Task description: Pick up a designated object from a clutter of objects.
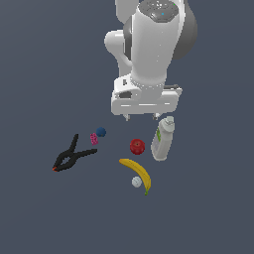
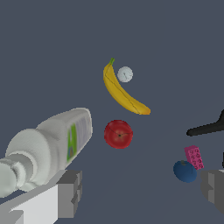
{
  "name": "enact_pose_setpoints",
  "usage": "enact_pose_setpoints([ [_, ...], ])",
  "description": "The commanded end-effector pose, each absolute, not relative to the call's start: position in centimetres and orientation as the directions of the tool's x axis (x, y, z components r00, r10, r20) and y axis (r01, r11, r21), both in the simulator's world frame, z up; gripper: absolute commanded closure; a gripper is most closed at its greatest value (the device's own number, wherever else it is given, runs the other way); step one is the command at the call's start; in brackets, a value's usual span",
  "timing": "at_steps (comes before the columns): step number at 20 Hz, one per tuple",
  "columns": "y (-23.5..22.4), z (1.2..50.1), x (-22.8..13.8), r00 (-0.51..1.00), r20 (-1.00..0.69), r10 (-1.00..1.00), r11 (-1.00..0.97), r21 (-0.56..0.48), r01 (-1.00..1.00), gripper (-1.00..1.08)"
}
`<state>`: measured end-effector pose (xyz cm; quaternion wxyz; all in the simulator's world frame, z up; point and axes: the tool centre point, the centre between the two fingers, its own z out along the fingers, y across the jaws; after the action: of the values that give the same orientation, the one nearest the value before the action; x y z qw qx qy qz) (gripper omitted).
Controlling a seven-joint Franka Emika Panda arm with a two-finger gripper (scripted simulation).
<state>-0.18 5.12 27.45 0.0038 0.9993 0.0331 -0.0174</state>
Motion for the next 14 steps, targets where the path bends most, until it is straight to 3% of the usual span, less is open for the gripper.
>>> enact_pose_setpoints([
  [1, 5.1, 26.3, -0.1, 0.998, -0.033, 0.046, -0.999, 0.006, 0.046, -0.92],
  [14, 5.3, 16.1, -0.6, 0.989, -0.013, -0.144, -0.99, 0.004, -0.144, -0.92],
])
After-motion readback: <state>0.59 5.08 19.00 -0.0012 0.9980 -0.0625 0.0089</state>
